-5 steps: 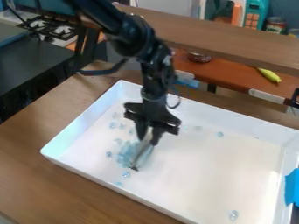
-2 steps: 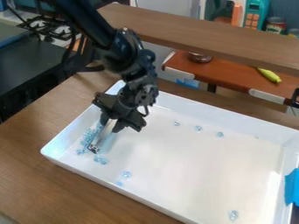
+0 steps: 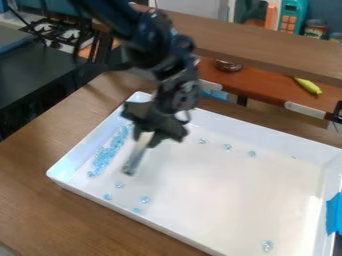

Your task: Sweep into pile

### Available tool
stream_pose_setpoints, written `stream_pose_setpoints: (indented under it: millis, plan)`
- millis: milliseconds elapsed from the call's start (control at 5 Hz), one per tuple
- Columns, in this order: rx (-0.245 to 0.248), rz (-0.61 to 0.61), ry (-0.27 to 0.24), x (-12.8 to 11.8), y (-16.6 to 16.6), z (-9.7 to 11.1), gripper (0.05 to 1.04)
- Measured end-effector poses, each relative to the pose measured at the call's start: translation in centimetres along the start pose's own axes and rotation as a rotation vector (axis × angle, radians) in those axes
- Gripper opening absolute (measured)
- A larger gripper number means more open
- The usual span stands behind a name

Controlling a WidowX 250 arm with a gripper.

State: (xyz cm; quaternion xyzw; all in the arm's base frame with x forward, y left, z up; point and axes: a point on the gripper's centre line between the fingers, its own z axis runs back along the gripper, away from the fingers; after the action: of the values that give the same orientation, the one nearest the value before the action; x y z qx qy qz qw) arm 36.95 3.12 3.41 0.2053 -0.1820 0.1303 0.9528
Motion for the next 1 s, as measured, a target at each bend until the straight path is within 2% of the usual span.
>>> stream_pose_setpoints:
  millis: [400, 600, 800, 1000]
  plan:
    - [-0.096, 0.068, -0.057, 2.8, -6.2, 5.7, 0.326]
    - [-0.111, 0.018, -0.013, 2.6, -10.5, 5.6, 0.326]
    - [-0.137, -0.025, -0.021, 2.9, -13.7, 5.6, 0.326]
    - [-0.141, -0.044, -0.016, 2.9, -15.1, 4.8, 0.326]
